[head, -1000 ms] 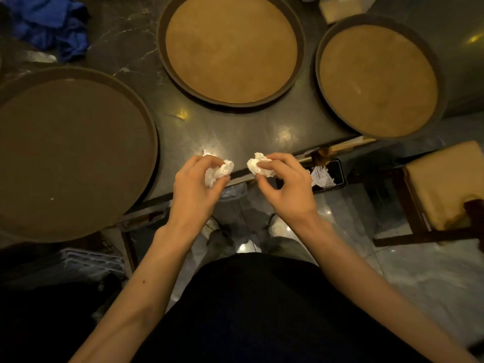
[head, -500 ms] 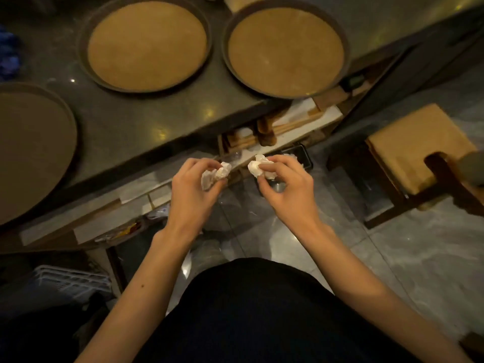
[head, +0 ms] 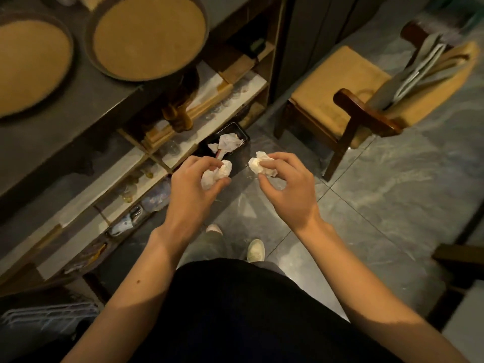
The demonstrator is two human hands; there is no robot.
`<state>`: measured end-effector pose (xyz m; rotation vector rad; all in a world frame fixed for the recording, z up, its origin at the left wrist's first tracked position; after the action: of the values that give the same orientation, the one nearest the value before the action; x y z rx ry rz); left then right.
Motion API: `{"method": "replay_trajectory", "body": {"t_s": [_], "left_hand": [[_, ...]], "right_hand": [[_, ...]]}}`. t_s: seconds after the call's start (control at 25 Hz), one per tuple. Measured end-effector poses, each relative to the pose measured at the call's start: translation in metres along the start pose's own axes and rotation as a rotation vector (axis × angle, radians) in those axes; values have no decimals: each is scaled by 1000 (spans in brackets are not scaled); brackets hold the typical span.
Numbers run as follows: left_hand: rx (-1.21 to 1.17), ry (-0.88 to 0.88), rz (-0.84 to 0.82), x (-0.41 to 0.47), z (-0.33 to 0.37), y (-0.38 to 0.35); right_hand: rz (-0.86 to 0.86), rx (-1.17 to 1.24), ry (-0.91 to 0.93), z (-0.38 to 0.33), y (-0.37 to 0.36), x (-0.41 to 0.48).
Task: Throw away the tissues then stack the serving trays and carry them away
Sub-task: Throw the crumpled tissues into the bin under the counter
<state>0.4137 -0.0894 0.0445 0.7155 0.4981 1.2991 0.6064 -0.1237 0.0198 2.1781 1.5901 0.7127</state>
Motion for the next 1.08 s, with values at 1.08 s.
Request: {"method": "replay_trajectory", "body": {"t_s": [1.08], "left_hand": [[-121, 111, -35, 109, -75, -20]], "right_hand": [[-249, -68, -47, 15, -68, 111]]}}
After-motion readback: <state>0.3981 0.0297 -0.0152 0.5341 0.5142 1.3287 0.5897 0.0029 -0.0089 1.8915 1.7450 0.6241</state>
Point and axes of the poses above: each hand's wrist, its own x-axis towards the middle knuckle, its own y-axis out of the back of the hand, z = x × y, the point moved 5 cm from there along x, towards the middle knuckle, and after that the axes turned 4 degrees about -y, right-handed, at the moved point
